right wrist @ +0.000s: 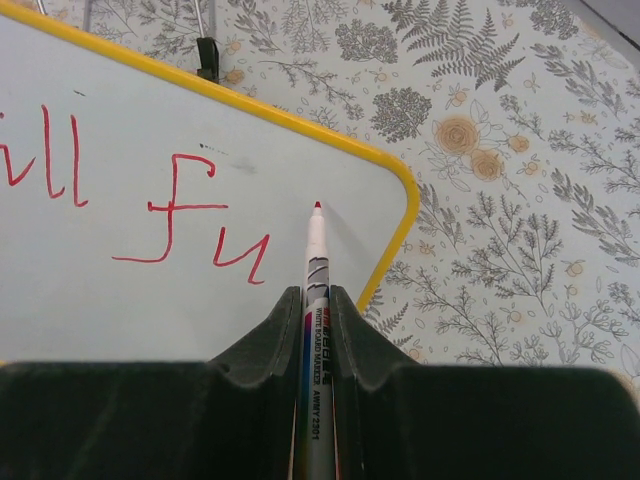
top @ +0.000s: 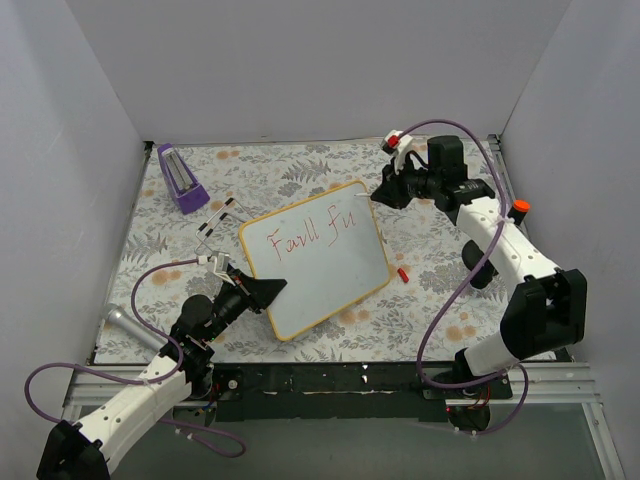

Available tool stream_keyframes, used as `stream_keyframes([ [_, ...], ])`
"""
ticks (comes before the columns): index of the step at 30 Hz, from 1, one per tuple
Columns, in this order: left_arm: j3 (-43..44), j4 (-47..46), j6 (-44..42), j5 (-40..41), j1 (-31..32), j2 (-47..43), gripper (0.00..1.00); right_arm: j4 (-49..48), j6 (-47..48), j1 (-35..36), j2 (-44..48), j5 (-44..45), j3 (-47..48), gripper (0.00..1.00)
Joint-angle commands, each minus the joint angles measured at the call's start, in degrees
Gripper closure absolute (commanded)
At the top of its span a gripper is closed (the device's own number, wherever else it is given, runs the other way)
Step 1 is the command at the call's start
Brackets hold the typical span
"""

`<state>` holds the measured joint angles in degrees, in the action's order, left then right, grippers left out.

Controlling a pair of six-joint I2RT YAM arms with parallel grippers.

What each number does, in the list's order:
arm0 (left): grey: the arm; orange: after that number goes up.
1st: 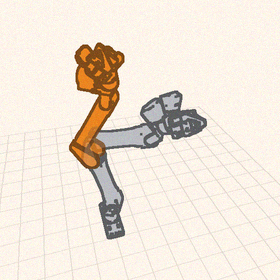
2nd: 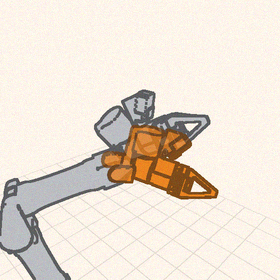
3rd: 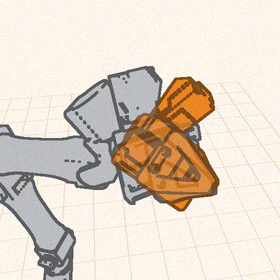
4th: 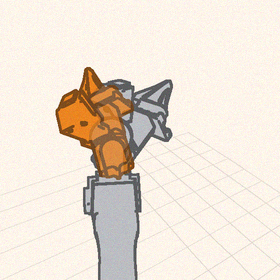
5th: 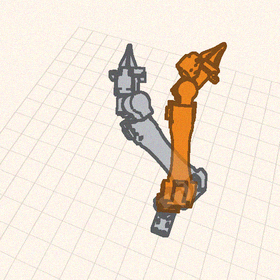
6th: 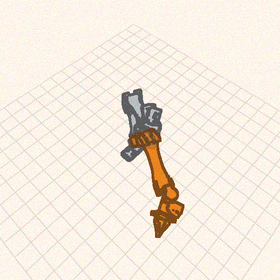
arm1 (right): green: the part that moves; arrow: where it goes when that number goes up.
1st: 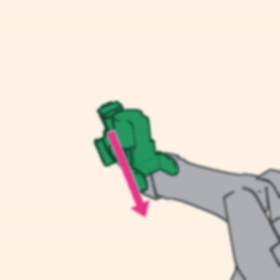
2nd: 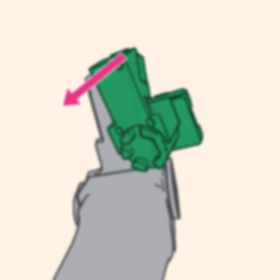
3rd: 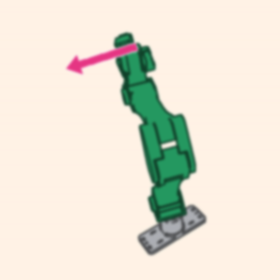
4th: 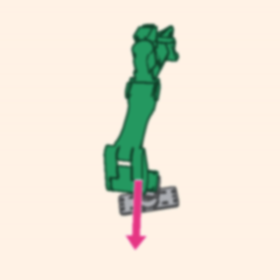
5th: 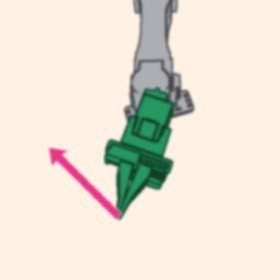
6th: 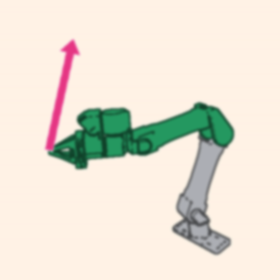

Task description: Write a sentence on the whiteboard

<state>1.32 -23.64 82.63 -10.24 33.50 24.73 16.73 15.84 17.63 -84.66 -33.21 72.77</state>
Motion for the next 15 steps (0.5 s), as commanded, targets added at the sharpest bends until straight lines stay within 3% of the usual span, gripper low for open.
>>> stream_keyframes([
  [1, 1.58, -7.65, -0.89, -1.54, 0.17, -0.56, 1.00, -2.23, -2.38, -0.05, -3.13, -0.62, 3.16, 0.99],
  [15, 0.96, -7.83, -0.72, -1.19, 0.17, -1.09, 1.00, -0.48, -0.11, -0.05, 0.90, -2.47, -5.97, 0.99],
])
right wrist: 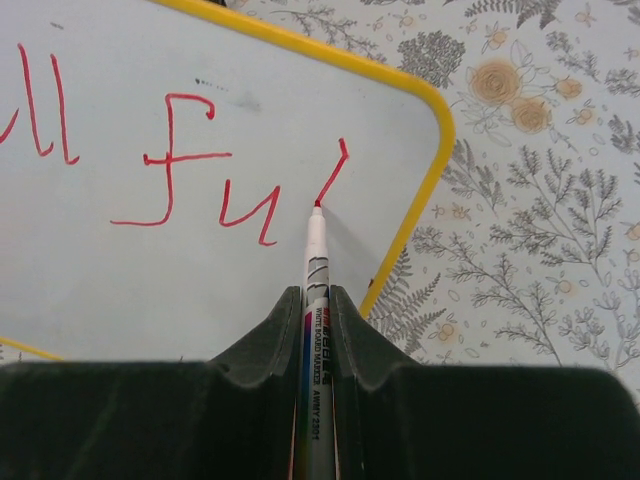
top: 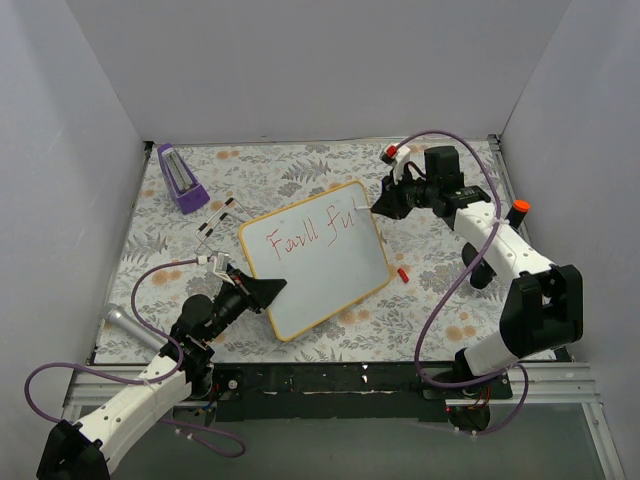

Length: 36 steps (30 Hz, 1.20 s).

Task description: Write a sentence on the whiteboard

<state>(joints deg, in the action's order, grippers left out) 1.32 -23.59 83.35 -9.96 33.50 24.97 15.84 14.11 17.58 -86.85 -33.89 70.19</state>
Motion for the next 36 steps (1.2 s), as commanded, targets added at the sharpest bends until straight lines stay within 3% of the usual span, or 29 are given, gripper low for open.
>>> stream_keyframes([
  [1, 0.96, -8.04, -1.44, -1.47, 0.17, -1.33, 1.00, 0.60, 2.15, -0.01, 3.52, -2.06, -4.01, 0.99],
  [8, 0.70, -8.57, -1.26, -1.56, 0.25, -0.98, 1.00, 1.22, 3.64, -0.09, 5.37, 0.49, -6.12, 0.99],
  [20, 0.88, -7.70, -1.26, -1.56, 0.17, -1.59, 1.00, 1.13, 1.89, -1.68, 0.81, 2.16, 6.08, 0.99],
  [27, 0.87, -8.22, -1.26, -1.82, 0.25, -1.07, 1.00, 0.51, 0.04, -1.76, -2.27, 1.90, 8.64, 0.99],
  [36, 0.96, -7.61, -1.44, -1.56, 0.25, -1.77, 1.00, 0.51, 0.30, -1.68, -0.87, 0.58, 3.90, 0.99],
])
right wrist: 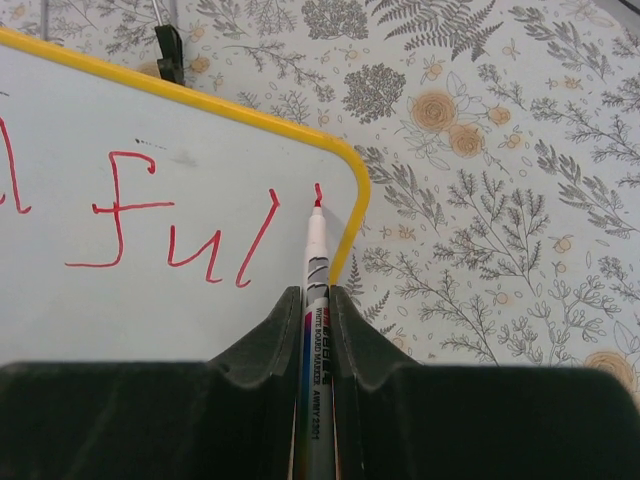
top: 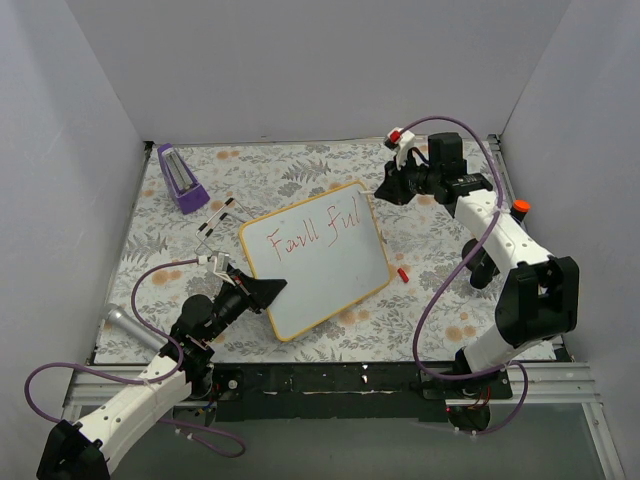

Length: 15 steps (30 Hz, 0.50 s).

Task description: Write a sentence on the whiteboard

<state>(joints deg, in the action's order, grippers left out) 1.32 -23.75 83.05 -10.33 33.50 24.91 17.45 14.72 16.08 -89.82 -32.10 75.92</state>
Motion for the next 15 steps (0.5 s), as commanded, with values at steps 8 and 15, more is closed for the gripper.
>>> stream_keyframes([
  [8, 1.05, -7.89, -1.13, -1.10, 0.17, -1.09, 1.00, -0.49, 1.54, -0.26, 6.76, -2.97, -10.51, 0.99],
  [15, 1.14, -8.24, -1.04, -1.19, 0.17, -0.74, 1.00, -0.05, 3.03, -0.43, 8.88, -0.16, -12.03, 0.99],
])
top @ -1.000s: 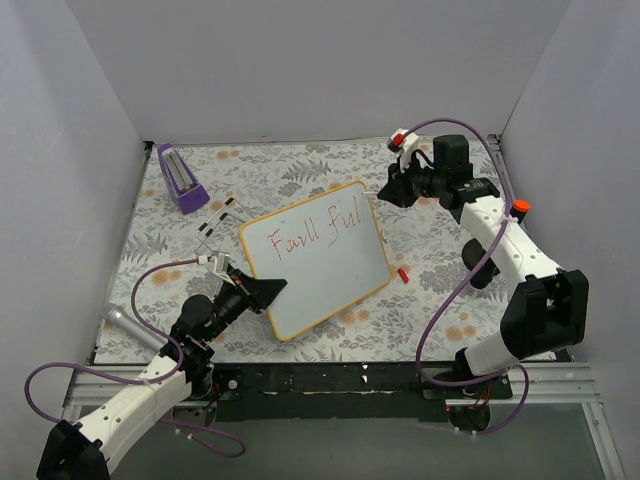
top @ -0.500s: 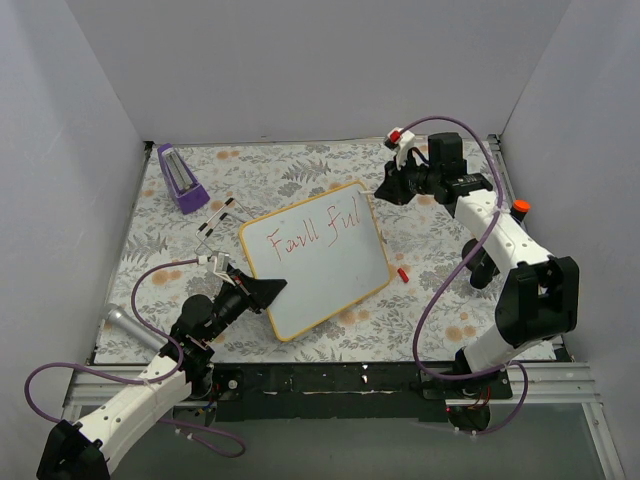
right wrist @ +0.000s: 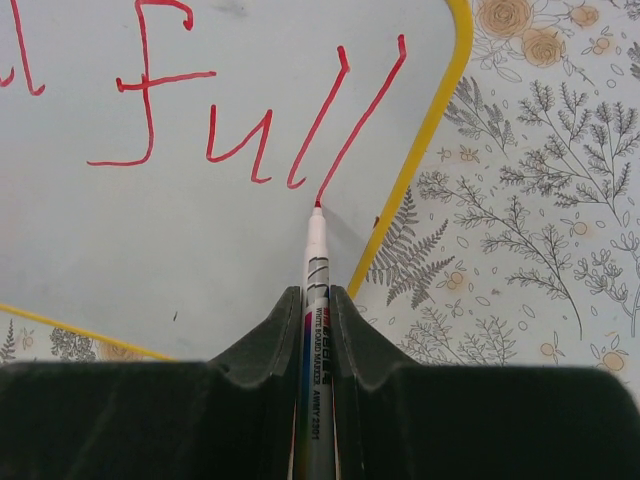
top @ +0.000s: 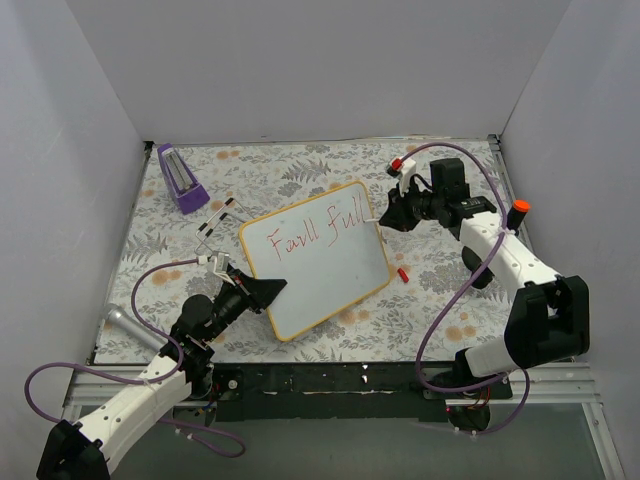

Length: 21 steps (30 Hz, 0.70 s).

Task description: Write a sentence on the whiteboard

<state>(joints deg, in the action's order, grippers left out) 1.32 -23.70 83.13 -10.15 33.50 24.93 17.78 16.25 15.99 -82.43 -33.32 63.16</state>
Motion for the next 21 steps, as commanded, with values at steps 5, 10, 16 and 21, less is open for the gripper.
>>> stream_keyframes([
  [5, 1.49, -7.67, -1.31, -1.45, 0.17, -1.02, 1.00, -0.03, 1.50, -1.66, -0.01, 2.74, 5.21, 0.99],
  [10, 1.49, -6.36, -1.31, -1.10, 0.17, -2.42, 1.00, 1.73, 1.06, -2.28, 1.57, -1.90, 9.26, 0.99],
  [16, 1.23, -6.18, -0.96, -0.40, 0.17, -3.13, 1.00, 2.00, -0.69, -2.01, 7.28, -14.02, 6.46, 0.99],
  [21, 1.14, -7.32, -0.17, 0.04, 0.17, -2.87, 1.00, 2.17, 0.53, 2.10, 11.32, -19.58, 1.54, 0.99],
])
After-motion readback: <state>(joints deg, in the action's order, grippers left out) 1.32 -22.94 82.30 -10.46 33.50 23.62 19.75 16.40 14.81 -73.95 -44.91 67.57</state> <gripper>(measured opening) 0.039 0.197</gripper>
